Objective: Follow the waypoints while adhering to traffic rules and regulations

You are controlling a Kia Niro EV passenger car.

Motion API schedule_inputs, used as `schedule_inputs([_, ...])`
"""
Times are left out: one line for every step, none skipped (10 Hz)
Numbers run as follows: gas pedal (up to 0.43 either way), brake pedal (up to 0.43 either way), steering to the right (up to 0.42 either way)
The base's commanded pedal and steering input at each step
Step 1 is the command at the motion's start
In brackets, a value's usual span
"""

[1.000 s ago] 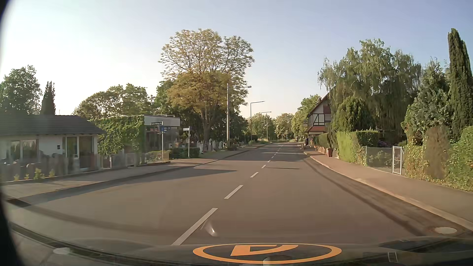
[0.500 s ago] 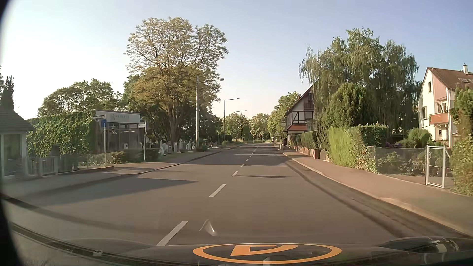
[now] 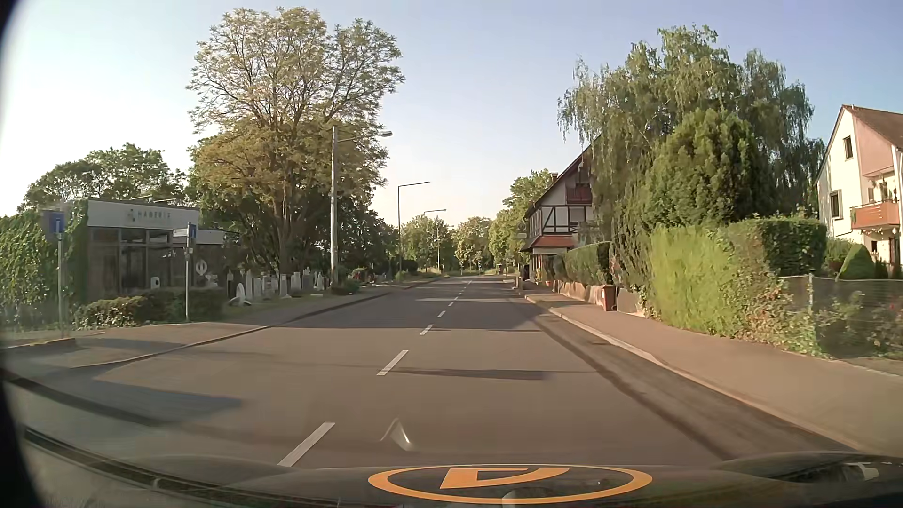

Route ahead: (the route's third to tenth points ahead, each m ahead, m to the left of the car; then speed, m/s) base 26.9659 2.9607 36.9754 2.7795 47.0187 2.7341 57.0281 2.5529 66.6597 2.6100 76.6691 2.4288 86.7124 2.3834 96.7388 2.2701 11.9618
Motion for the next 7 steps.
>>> schedule_inputs([0.220,0.000,0.002])
schedule_inputs([0.220,0.000,0.000])
schedule_inputs([0.220,0.000,-0.002])
schedule_inputs([0.209,0.000,-0.005])
schedule_inputs([0.197,0.000,-0.005])
schedule_inputs([0.197,0.000,-0.005])
schedule_inputs([0.197,0.000,-0.005])
